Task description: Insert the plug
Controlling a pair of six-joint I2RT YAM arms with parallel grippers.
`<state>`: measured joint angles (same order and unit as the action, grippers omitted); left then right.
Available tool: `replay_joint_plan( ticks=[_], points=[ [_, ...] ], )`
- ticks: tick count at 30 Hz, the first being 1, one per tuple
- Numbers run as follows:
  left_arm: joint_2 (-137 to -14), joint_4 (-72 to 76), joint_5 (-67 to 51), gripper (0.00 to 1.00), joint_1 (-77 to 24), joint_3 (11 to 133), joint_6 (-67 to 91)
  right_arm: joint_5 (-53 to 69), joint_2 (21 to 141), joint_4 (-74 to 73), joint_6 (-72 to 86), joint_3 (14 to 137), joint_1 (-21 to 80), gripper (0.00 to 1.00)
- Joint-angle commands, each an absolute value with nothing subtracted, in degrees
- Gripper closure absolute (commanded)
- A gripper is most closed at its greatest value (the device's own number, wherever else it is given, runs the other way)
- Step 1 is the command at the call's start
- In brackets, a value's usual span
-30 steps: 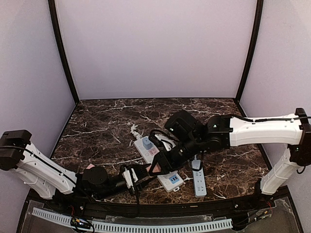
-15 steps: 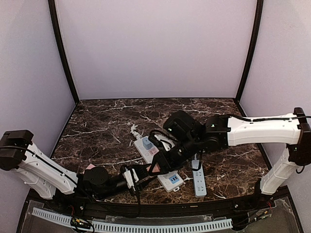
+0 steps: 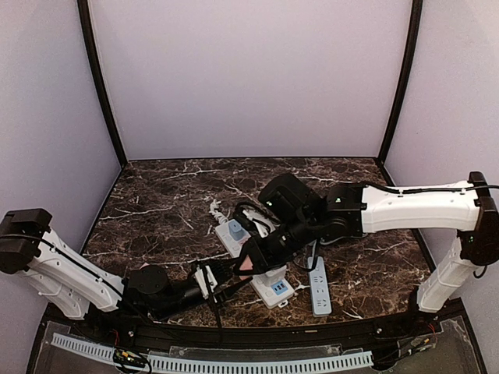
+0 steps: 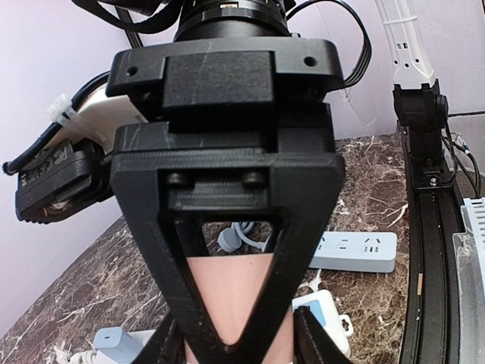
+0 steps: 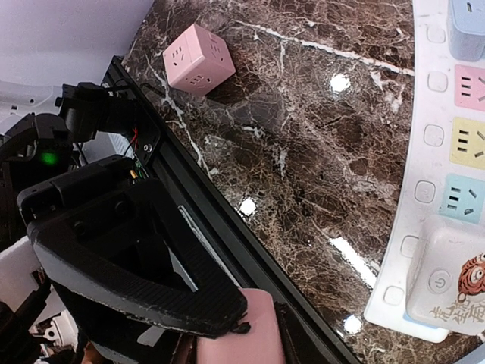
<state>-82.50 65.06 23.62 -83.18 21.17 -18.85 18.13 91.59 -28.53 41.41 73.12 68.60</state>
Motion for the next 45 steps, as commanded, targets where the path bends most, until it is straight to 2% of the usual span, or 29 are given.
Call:
replay_joint_plan(
  ticks=[1,5,9,13,19,22,24,25,26,27,29,32,39,45],
  points=[
    [-82.02,67.19,23.81,0.77,-83.41,20.49,-18.26,19.81,92.57,-24.22,41.25,74.77,69.16,0.73],
    [-82.37,68.09,24.68,0.77,-83.36,20.44,-18.20,20.60,93.06,-24.81,41.48,75.09,69.09,0.76],
    [-82.15,68.41,25.62,0.77,-83.40,20.15,-18.25,20.70,92.87,-26.32,41.03,75.88,69.11,0.68],
    [-81.73,68.45,26.67,0.77,-83.40,19.80,-18.45,20.18,92.31,-27.22,40.89,75.90,69.11,0.67],
    [-81.84,68.68,27.12,0.77,-83.38,19.78,-18.42,19.23,92.45,-27.80,41.03,75.95,69.08,0.81],
    [-82.21,68.39,27.20,0.75,-83.39,19.88,-18.03,18.46,93.04,-28.70,40.72,76.70,68.94,0.96],
    [-82.17,66.38,28.41,0.64,-83.37,20.36,-16.85,17.43,93.79,-30.55,40.08,78.02,68.79,1.00],
    [-81.98,65.58,29.36,0.52,-83.40,20.67,-16.12,16.69,94.42,-32.11,39.38,78.90,68.54,1.00],
    [-81.77,64.12,31.93,0.44,-83.38,20.64,-14.25,15.36,95.23,-33.69,38.68,79.93,68.17,1.00],
    [-81.20,63.57,33.54,0.32,-83.40,20.47,-12.04,14.39,95.79,-35.06,37.75,80.81,67.65,1.00],
    [-80.28,62.53,36.94,0.21,-83.36,19.32,-9.58,12.95,96.66,-37.40,35.93,81.88,66.20,1.00],
    [-78.62,60.37,41.03,0.14,-83.40,16.89,-6.72,11.97,97.66,-39.71,32.56,83.34,63.52,1.00],
    [-71.26,49.73,50.16,0.13,-83.40,14.43,0.37,8.01,106.84,-50.53,25.14,94.23,60.31,1.00],
    [-63.53,37.23,56.23,0.06,-82.22,12.69,7.88,4.56,117.23,-58.44,23.57,106.01,59.34,1.00]
  ],
)
